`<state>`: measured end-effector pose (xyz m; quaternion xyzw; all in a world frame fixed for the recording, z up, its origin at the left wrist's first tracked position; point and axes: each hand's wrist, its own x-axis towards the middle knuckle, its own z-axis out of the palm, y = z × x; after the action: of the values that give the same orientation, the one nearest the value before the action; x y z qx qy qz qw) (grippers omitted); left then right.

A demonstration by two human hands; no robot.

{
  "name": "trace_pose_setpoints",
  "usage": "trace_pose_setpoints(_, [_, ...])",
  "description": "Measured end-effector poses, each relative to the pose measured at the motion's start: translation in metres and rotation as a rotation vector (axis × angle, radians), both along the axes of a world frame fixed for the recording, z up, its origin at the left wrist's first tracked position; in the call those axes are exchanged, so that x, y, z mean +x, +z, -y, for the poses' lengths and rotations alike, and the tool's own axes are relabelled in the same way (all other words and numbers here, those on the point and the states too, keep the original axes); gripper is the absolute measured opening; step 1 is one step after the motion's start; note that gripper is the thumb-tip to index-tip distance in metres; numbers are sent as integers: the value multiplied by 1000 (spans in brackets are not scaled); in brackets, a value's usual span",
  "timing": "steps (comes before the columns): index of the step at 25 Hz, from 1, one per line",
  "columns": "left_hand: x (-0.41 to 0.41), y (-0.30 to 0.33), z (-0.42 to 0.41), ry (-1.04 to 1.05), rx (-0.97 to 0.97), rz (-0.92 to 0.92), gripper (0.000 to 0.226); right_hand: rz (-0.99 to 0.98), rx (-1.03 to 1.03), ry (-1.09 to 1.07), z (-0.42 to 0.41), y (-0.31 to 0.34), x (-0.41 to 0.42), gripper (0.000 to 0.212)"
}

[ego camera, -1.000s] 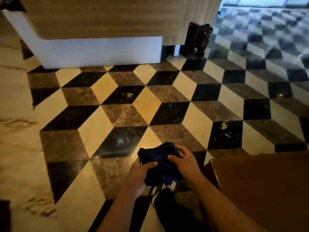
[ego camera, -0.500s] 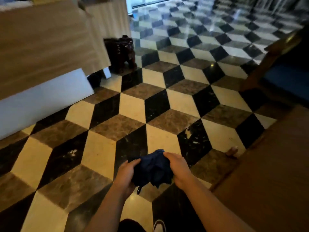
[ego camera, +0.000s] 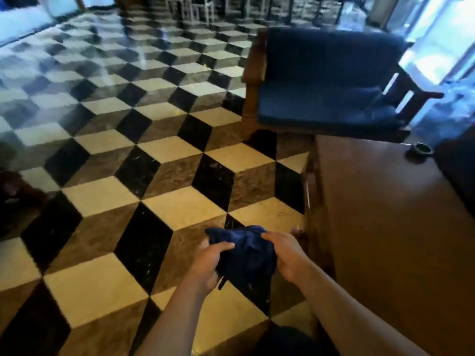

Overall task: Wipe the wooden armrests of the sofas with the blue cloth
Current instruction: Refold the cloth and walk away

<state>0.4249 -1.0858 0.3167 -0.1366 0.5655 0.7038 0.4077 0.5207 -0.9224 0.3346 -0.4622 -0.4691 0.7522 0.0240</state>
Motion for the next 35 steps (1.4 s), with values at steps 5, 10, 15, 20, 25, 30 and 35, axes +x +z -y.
trace_pose_setpoints(5, [-120,10,-146,-271,-65,-68,34,-42,-13,-288,-107,3,-68,19])
trace_pose_setpoints(10, [-199,-13,-335,-476,-159,-128,34,-98,-59,-442,-265,-42,-125,23])
trace_pose_setpoints(15, [-262,-28,-527,-691,-272,-177,21,-63,-128,-589,-426,-71,-175,28])
trace_pose_setpoints(20, [-312,-31,-685,-985,-369,-306,23,11,-156,-805,-543,-83,-206,29])
trace_pose_setpoints(25, [-361,-97,-866,-1267,-462,-435,38,36,-202,-1057,-667,-139,-257,25])
trace_pose_setpoints(30, [-375,-248,-1048,-1646,-355,-688,30,173,-205,-1527,-781,-269,-309,25])
trace_pose_setpoints(35, [-382,-326,-1099,-1924,-181,-1068,29,293,-196,-1813,-794,-354,-341,25])
